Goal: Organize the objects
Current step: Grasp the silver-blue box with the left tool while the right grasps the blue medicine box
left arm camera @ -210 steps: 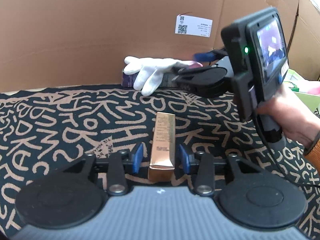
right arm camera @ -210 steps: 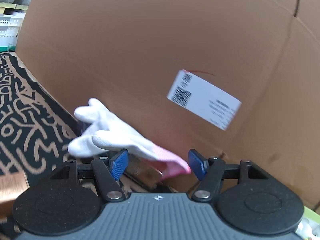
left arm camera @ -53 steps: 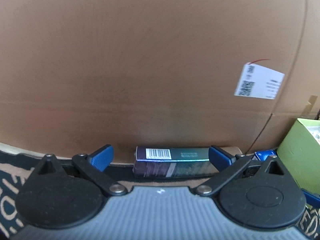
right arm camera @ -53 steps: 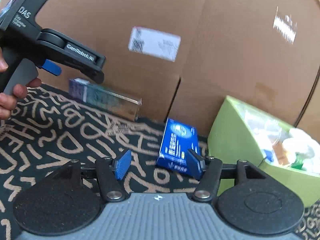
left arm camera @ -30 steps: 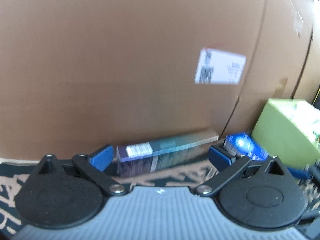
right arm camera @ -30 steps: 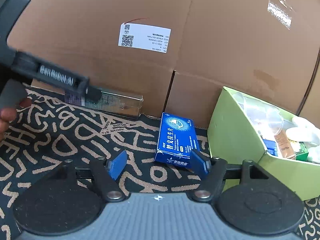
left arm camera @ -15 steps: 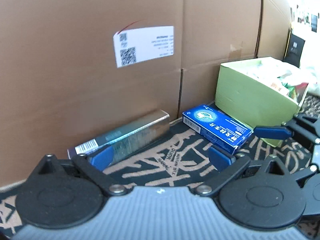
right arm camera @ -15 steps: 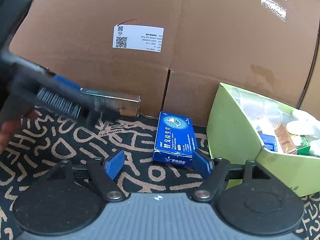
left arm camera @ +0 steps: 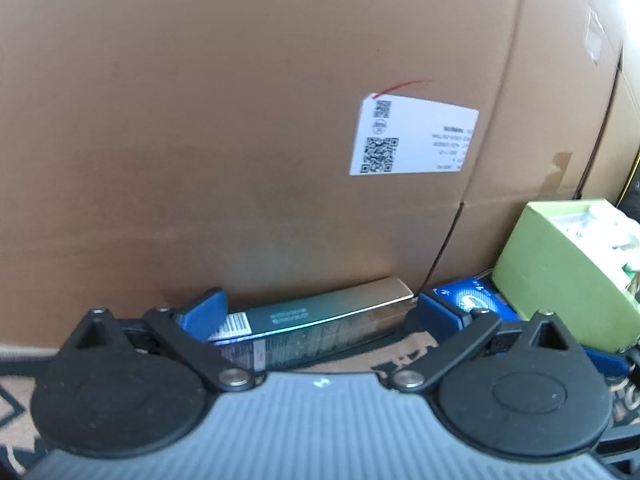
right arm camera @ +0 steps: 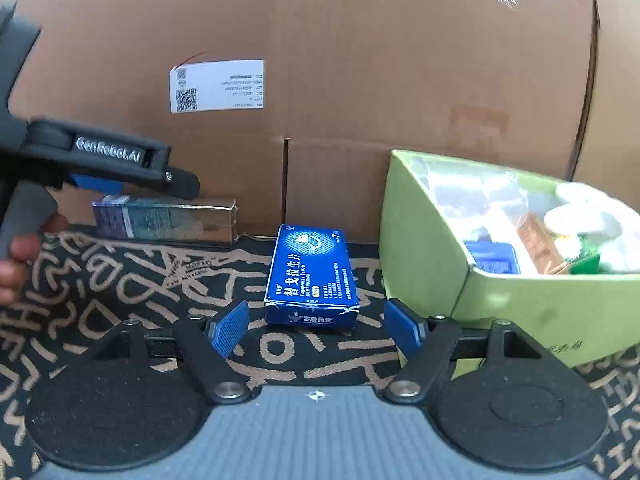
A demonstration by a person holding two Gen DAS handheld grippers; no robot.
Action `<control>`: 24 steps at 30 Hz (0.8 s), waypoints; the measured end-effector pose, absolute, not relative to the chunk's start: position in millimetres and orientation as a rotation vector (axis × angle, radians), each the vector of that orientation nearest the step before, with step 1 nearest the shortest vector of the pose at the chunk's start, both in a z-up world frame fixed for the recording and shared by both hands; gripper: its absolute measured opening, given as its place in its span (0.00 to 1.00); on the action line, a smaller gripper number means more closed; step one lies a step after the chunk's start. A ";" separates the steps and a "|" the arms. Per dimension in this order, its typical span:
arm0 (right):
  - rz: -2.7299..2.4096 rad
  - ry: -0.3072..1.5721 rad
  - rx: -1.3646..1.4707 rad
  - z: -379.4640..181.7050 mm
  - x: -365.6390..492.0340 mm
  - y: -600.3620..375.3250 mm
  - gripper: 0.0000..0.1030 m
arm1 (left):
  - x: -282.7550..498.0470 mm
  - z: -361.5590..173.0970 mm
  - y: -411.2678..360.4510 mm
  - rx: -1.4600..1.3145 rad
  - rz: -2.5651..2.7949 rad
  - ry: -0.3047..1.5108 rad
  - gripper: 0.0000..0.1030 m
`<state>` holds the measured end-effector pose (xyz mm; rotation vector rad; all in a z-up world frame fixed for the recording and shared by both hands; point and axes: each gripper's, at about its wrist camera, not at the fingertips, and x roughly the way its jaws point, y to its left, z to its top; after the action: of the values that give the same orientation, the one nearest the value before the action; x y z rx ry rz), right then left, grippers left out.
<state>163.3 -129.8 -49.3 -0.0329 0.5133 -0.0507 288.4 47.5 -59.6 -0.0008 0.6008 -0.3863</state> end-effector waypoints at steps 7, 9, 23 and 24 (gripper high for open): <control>-0.048 0.517 -0.033 -50.6 163.6 -129.1 0.75 | 264.3 -63.2 37.0 0.112 -0.471 0.586 1.00; -0.048 0.518 -0.035 -50.6 163.7 -129.0 0.75 | 257.3 -62.9 32.6 0.103 -0.546 0.608 1.00; 0.204 0.444 -0.166 -40.6 197.8 -87.7 0.78 | 299.9 -79.0 110.6 -0.383 -0.406 0.640 1.00; 0.211 0.442 -0.175 -39.2 206.0 -83.6 0.78 | 302.1 -80.7 107.3 -0.363 -0.415 0.645 1.00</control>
<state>206.0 -83.6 -39.2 -0.1750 0.4424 0.2107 302.1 107.3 -80.7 -0.3634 0.6448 -0.4151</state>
